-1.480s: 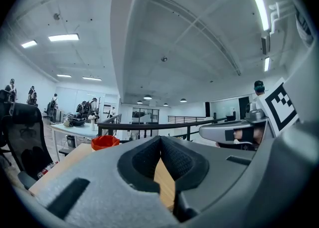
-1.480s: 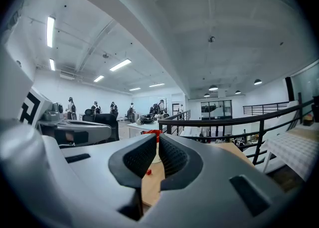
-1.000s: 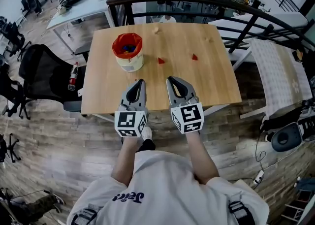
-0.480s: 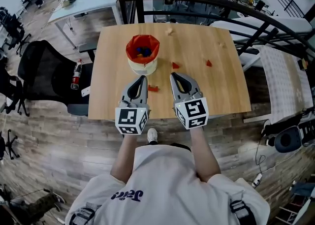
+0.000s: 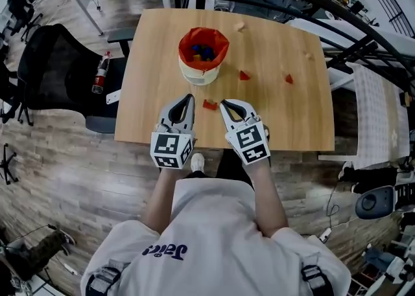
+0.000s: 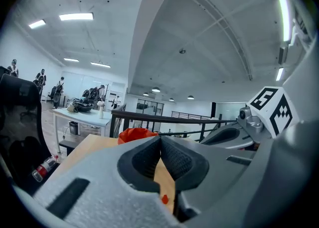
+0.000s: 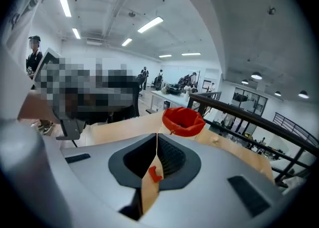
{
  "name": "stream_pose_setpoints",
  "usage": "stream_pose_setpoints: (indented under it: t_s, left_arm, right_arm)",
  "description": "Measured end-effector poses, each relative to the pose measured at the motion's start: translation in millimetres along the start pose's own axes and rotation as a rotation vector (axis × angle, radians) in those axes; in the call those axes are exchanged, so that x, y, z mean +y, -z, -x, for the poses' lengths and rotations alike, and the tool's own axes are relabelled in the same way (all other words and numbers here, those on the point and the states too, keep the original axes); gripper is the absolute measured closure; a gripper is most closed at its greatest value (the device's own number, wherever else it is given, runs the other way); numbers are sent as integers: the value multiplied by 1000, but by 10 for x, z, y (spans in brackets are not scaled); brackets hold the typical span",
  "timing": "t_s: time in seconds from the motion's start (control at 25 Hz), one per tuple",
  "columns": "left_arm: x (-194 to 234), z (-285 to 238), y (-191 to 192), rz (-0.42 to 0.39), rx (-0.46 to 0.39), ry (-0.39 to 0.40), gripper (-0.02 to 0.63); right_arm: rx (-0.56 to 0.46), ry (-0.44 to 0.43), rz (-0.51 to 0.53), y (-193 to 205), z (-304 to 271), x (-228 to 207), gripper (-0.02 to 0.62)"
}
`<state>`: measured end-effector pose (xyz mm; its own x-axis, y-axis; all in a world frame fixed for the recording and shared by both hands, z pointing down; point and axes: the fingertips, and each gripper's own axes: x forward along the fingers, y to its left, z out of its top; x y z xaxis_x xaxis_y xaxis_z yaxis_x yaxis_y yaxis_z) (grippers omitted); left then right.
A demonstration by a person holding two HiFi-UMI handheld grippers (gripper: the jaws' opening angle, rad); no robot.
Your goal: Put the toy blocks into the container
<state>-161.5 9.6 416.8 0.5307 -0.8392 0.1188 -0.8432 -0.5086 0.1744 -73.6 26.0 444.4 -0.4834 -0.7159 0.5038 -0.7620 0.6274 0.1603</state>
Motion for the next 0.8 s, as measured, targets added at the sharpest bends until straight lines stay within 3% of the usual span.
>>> stream_pose_setpoints:
  t_s: [0.24, 0.4, 0.8]
  left_arm:
    - [114, -272, 419, 26, 110, 1, 592]
    - [224, -439, 626, 30, 161, -23, 591]
    - [522, -680, 1372, 127, 243, -74, 592]
  right_arm:
    - [179, -93, 87, 489, -421, -35, 581]
    - [235, -175, 127, 657, -680, -14, 580]
    - [371, -322, 199, 1171, -1182, 41, 580]
